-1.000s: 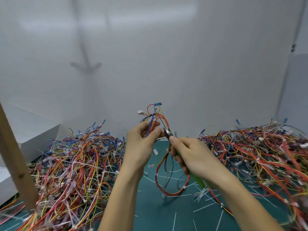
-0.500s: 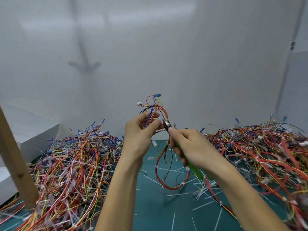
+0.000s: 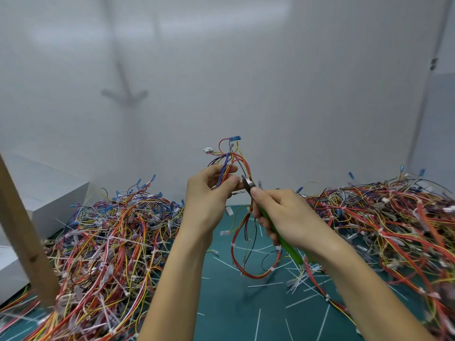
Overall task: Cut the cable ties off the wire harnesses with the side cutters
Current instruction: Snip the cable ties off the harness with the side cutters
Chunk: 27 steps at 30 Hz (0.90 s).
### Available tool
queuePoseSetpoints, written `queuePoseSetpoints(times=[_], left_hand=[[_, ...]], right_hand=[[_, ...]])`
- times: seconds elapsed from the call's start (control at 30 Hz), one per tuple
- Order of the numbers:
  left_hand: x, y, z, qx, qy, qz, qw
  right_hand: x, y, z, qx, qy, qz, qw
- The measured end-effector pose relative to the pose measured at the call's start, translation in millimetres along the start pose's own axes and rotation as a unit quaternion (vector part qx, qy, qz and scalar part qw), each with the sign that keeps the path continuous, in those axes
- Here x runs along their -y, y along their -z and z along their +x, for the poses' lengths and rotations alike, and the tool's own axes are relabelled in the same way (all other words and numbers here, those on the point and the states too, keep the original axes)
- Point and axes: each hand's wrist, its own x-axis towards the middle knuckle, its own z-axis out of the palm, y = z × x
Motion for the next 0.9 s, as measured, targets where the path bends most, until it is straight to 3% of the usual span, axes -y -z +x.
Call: queuePoseSetpoints(times=[0.9], left_hand=[[7.8,-3.0,-7.1,-0.043,-0.040,0.018,0.998]], right_hand=[[-1.5,-8.1,-1.3,-0.009,0.001,-0.007,1.000]])
